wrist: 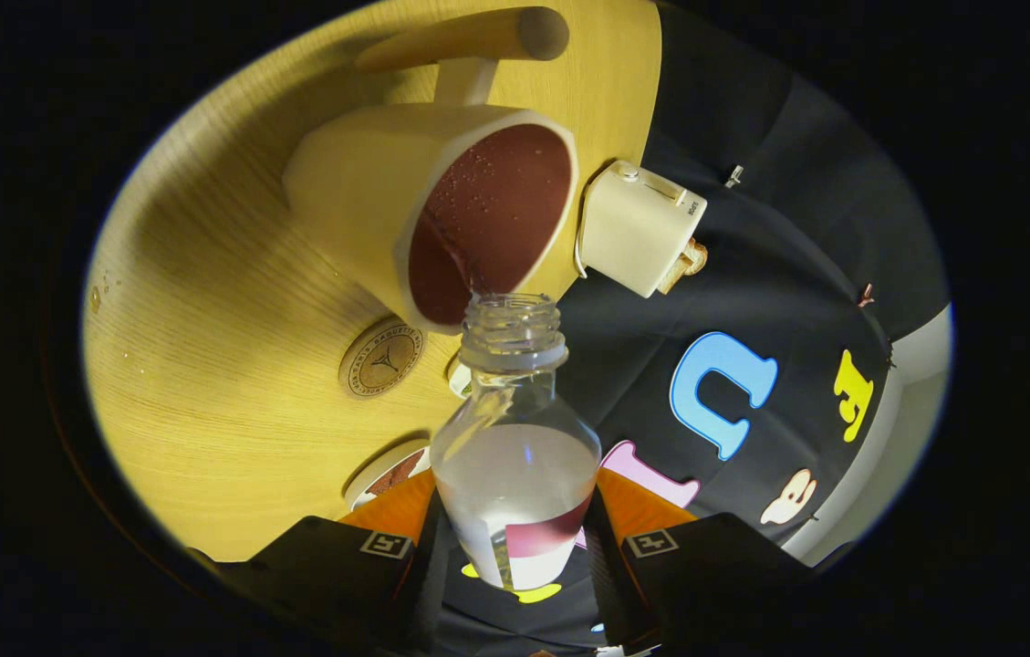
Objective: Take the bottle from table, then pour the juice into the cup, finally place the bottle on the coaster
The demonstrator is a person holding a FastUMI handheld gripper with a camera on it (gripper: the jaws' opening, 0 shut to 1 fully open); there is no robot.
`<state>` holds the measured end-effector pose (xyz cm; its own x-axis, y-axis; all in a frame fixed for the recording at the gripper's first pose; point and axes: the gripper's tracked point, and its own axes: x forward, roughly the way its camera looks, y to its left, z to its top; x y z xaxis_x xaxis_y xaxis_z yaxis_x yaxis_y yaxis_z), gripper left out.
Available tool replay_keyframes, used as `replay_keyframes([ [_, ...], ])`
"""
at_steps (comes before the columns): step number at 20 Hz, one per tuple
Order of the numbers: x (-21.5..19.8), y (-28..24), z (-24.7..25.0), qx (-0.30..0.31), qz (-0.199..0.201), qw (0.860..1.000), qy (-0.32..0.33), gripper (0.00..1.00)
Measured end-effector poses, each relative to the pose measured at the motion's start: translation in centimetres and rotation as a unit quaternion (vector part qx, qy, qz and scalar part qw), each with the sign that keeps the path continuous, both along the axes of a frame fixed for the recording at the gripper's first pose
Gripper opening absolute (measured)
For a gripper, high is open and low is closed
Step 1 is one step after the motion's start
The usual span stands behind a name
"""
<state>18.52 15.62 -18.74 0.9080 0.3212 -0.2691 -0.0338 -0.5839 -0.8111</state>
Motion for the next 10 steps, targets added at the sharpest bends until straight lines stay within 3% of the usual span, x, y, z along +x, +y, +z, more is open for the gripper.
replay_keyframes([
  [10,0.9,0.7,1.4,-0.033,0.022,0.999,-0.016,0.70],
])
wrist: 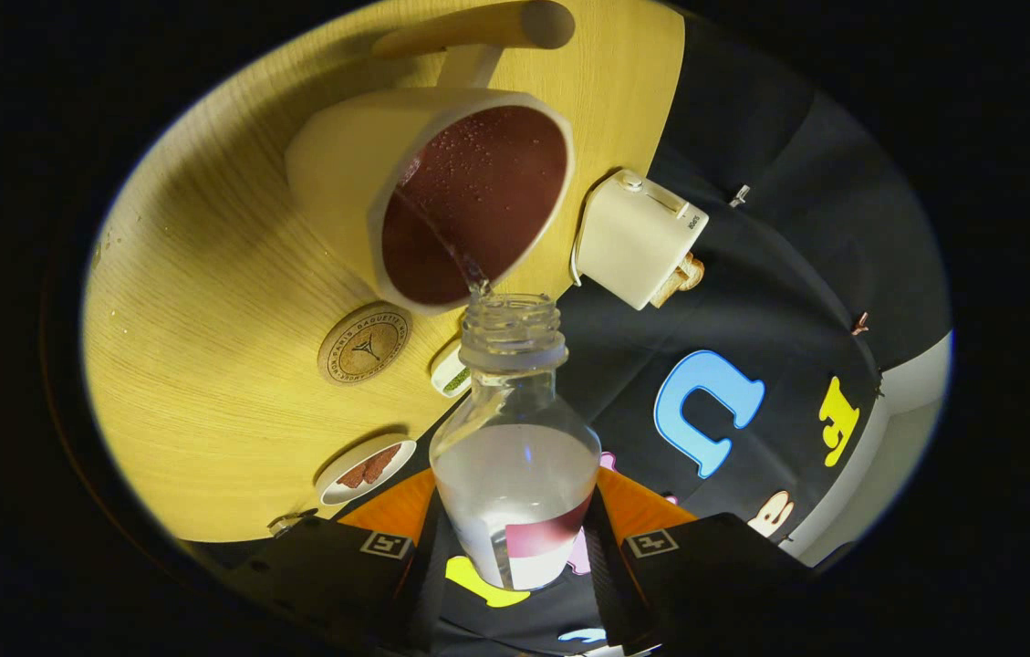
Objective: Take the bottle from table, then pour the juice into the cup, finally place the bottle on the coaster
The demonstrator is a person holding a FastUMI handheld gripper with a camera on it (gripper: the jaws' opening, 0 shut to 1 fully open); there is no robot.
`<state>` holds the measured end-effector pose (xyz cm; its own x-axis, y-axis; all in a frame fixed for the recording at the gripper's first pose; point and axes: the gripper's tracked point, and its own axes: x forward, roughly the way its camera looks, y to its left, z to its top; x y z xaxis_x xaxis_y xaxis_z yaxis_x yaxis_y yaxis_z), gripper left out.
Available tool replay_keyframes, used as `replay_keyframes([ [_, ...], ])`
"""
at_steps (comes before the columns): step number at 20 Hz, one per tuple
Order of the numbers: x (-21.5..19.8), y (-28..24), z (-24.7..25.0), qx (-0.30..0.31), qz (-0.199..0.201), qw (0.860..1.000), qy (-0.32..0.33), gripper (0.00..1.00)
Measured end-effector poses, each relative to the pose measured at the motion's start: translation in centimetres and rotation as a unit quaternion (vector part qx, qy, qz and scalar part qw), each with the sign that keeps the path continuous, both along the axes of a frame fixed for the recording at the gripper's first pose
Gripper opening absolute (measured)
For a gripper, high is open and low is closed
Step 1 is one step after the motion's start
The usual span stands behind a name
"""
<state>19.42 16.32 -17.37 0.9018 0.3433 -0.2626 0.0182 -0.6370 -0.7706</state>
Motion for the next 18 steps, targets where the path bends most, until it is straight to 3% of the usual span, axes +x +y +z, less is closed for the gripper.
replay_keyframes([
  [18,0.2,1.6,2.9,-0.031,0.030,0.999,-0.018,0.70],
])
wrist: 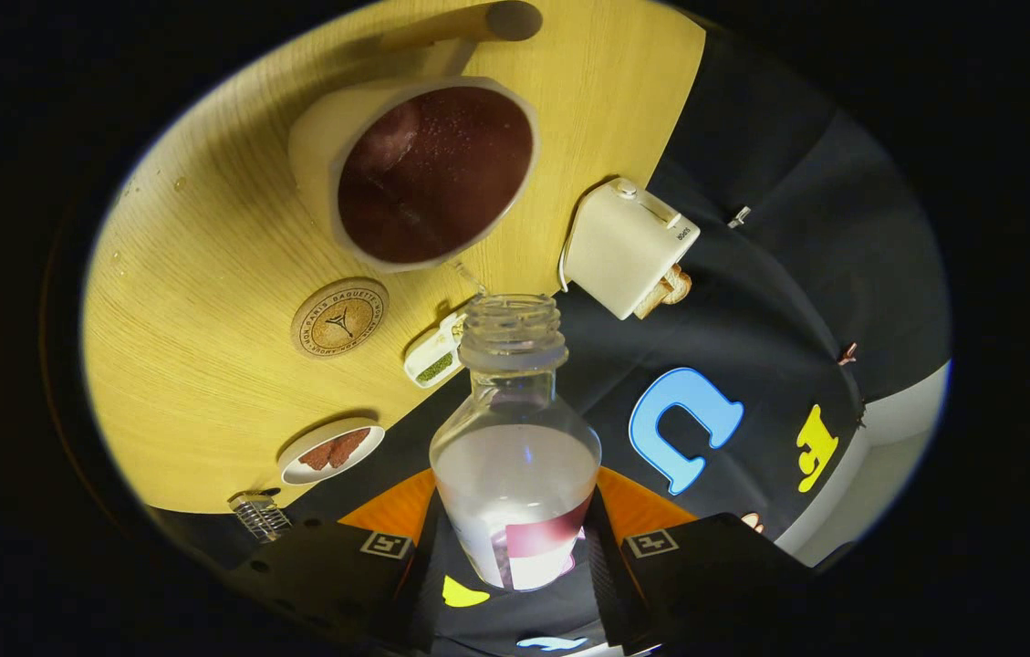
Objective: Take the bottle from table, then pour the juice into the cup, finally place the bottle on the coaster
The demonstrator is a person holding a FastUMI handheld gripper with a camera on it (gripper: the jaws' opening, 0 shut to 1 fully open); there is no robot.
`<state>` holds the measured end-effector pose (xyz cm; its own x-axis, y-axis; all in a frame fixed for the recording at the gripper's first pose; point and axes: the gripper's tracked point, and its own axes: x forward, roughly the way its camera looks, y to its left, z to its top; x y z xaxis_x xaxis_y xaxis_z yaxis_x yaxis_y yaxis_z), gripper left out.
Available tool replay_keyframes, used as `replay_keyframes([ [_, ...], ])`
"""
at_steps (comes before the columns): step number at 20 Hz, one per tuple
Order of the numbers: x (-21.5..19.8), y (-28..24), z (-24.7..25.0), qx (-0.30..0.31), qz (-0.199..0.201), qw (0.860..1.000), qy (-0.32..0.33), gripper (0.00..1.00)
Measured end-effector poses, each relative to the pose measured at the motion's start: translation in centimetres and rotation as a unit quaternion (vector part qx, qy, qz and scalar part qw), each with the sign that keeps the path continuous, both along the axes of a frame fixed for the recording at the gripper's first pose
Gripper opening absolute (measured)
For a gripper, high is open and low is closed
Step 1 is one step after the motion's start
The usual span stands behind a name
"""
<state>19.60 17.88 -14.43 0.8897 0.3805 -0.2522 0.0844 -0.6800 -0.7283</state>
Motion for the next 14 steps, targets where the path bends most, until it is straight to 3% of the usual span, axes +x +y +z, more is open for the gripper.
replay_keyframes([
  [14,-1.5,2.0,-0.1,-0.021,0.012,1.000,-0.002,0.70],
])
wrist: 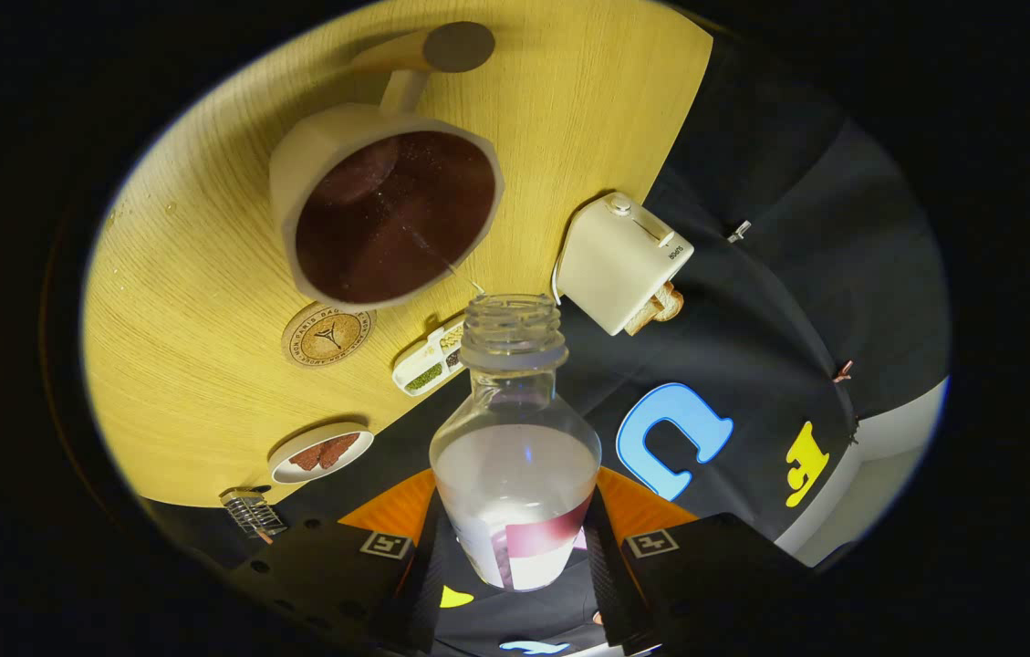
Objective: Take the bottle from table, then pour the juice into the cup, finally place the bottle on the coaster
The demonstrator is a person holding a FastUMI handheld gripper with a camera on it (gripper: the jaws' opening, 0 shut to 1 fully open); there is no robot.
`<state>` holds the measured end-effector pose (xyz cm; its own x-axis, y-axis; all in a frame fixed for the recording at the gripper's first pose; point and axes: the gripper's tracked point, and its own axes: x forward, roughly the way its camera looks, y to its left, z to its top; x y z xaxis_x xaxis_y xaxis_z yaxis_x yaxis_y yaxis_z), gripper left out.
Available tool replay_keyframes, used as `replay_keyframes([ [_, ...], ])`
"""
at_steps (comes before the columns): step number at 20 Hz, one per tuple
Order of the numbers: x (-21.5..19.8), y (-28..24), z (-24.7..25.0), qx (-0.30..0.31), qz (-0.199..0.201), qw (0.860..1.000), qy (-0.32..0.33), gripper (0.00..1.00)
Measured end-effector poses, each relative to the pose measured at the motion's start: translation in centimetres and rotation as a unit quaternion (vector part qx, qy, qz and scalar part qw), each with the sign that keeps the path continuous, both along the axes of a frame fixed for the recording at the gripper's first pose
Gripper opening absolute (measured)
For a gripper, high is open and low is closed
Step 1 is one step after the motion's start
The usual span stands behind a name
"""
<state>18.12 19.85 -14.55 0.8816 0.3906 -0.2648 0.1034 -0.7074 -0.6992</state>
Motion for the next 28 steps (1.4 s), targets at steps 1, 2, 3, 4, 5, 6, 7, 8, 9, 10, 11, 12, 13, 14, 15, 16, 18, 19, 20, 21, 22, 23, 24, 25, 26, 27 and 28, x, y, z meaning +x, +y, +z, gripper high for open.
replay_keyframes([
  [1,-0.1,0.0,-0.2,0.000,-0.002,1.000,0.002,0.69],
  [2,-0.2,-0.1,-0.3,0.002,-0.006,1.000,0.003,0.70],
  [3,-0.2,-0.2,-0.6,0.003,-0.010,1.000,0.004,0.70],
  [4,-0.3,-0.4,-0.8,0.005,-0.013,1.000,0.005,0.70],
  [5,-0.4,-0.5,-1.1,0.007,-0.015,1.000,0.008,0.70],
  [6,-0.6,-0.7,-1.4,0.010,-0.015,1.000,0.011,0.70],
  [7,-0.7,-0.7,-1.8,0.012,-0.015,1.000,0.014,0.70],
  [8,-0.9,-0.8,-2.0,0.016,-0.015,1.000,0.016,0.70],
  [9,-1.0,-1.1,-2.4,0.022,-0.018,0.999,0.020,0.70],
  [10,-1.1,-1.2,-2.7,0.032,-0.018,0.999,0.024,0.70],
  [11,-1.2,-1.2,-3.1,0.041,-0.017,0.999,0.029,0.70],
  [12,-1.2,-1.2,-3.5,0.050,-0.017,0.998,0.034,0.70],
  [13,-1.3,-1.5,-3.9,0.059,-0.017,0.997,0.037,0.70],
  [14,-1.3,-1.6,-4.2,0.068,-0.016,0.997,0.042,0.70],
  [15,-1.2,-1.6,-4.5,0.076,-0.015,0.996,0.047,0.70],
  [16,-1.3,-1.8,-4.7,0.086,-0.014,0.995,0.051,0.70],
  [18,-1.2,-2.1,-4.9,0.115,-0.017,0.991,0.064,0.70],
  [19,-1.3,-2.4,-4.9,0.134,-0.021,0.988,0.072,0.70],
  [20,-1.2,-2.6,-4.8,0.155,-0.029,0.984,0.079,0.69],
  [21,-1.3,-2.9,-4.6,0.178,-0.037,0.980,0.088,0.70],
  [22,-1.3,-3.1,-4.2,0.206,-0.045,0.973,0.096,0.70],
  [23,-1.3,-3.3,-3.7,0.237,-0.052,0.964,0.105,0.70],
  [24,-1.4,-3.7,-3.2,0.268,-0.061,0.955,0.114,0.70],
  [25,-0.9,-3.9,-2.4,0.299,-0.073,0.943,0.124,0.70],
  [26,-0.8,-4.5,-1.9,0.330,-0.089,0.930,0.135,0.70],
  [27,-0.7,-5.0,-1.6,0.361,-0.108,0.914,0.148,0.70],
  [28,-0.5,-5.7,-1.0,0.403,-0.133,0.890,0.168,0.70],
])
